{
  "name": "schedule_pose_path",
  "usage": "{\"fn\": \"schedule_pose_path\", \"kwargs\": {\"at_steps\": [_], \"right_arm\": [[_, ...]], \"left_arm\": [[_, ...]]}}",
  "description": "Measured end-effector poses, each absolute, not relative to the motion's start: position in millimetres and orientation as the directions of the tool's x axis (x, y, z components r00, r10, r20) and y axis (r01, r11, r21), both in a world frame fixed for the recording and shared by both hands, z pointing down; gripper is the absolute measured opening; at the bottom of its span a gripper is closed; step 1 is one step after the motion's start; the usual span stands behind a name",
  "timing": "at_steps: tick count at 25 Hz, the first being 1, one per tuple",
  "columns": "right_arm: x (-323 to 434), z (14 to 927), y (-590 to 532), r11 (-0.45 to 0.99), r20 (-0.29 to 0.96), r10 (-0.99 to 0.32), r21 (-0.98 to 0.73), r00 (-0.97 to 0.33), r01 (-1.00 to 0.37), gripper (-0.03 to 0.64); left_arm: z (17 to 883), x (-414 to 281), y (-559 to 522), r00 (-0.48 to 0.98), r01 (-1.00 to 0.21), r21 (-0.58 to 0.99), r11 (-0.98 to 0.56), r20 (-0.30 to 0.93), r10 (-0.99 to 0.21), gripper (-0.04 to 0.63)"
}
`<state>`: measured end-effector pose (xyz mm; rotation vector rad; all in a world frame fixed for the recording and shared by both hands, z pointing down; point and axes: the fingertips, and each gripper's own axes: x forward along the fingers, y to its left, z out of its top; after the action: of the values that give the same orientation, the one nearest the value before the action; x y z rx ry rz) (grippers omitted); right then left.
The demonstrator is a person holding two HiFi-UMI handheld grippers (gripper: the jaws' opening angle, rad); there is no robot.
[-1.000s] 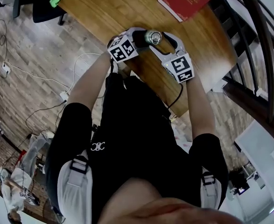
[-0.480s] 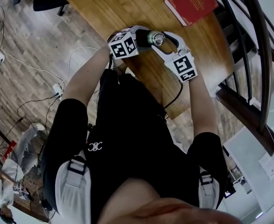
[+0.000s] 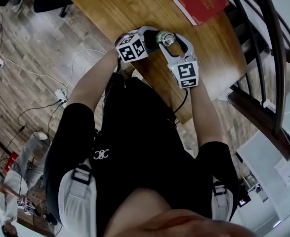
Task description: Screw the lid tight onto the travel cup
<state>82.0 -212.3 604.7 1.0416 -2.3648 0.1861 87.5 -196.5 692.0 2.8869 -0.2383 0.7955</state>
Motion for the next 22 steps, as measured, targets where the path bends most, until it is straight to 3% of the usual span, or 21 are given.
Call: {"fn": "schedule_pose_path", "kwargs": {"at_steps": [5,10,14,18,22], "right_arm": [[87.1,609.2,-212.4,0.500,0.545,-0.749,0.091,-0.377,-0.861,0.259],[90.2,611.0,-212.5,0.304,0.604,-0.775,0.103,-0.184,-0.947,0.259],[91.8,610.7,-212.5,0.216,0.633,-0.763,0.059,-0.131,-0.975,0.261],[87.8,608.0,-207.1,0.304,0.636,-0.734,-0.006,-0.238,-0.953,0.262],[88.9,602.4,-196.7,0.572,0.620,-0.657,0.041,-0.428,-0.819,0.264]], "left_arm": [[691.8,87.2,-196.8,0.849,-0.191,0.084,-0.978,0.515,-0.121,0.347],[692.1,87.7,-196.5,0.853,-0.183,0.088,-0.979,0.509,-0.114,0.347],[692.0,88.5,-196.2,0.856,-0.179,0.088,-0.980,0.506,-0.111,0.347],[691.4,89.2,-198.1,0.855,-0.176,0.088,-0.981,0.507,-0.108,0.347],[691.2,90.0,-198.2,0.858,-0.169,0.086,-0.982,0.502,-0.104,0.347]]}}
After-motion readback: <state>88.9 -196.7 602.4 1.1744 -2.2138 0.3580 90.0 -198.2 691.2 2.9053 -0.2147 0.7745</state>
